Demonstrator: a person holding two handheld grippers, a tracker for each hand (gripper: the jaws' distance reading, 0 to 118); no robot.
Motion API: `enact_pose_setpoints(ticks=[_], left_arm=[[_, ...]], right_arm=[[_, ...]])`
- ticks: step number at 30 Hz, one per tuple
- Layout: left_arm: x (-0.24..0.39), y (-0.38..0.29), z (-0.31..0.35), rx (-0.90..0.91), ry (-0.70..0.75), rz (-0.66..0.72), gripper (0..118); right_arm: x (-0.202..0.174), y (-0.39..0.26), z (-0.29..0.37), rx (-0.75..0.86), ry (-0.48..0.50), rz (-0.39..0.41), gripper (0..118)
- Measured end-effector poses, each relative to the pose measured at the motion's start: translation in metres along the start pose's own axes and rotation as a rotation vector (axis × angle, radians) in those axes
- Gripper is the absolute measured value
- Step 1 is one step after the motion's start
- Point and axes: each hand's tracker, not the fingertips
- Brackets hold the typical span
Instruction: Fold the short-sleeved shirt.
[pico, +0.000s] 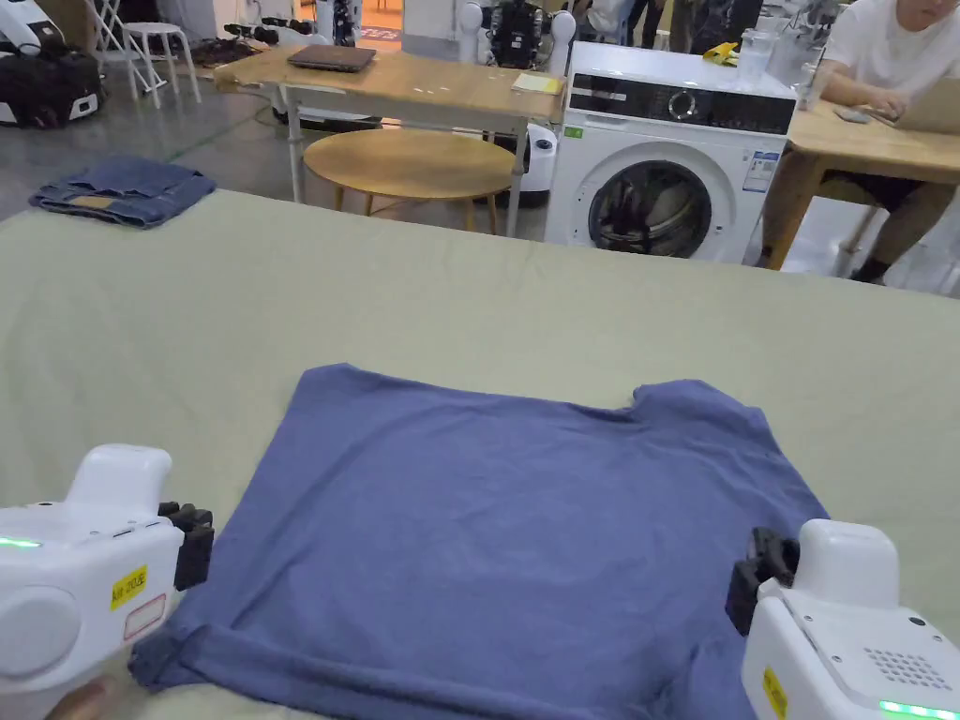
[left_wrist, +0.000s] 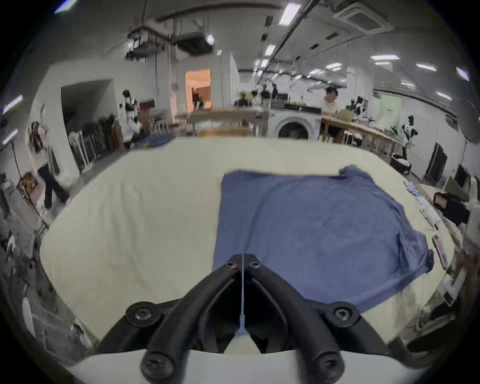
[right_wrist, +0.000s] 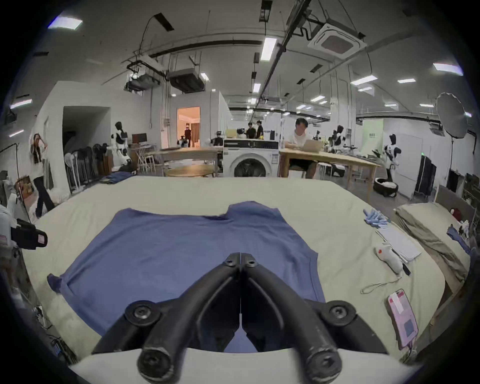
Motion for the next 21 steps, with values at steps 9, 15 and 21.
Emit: enact_pose_setpoints(ticks=[9,15,21], left_arm=[[-0.034,-0.016,-0.047,-0.278,-0.054,0.160,35],[-0.027,-0.044,-0.057,-0.421,0.081,0.128,68],[-0.022,-0.047,-0.056,-0.374,0.078,0.113,68]], right_arm=[[0.002,-0.020,-0.010,-0.085,0.008,0.021,0],[0.009,-0.029,-0.010,-0.116,0.000,0.034,0],[0.019,-0.036,-0.009,-0.140,-0.017,0.035,0]])
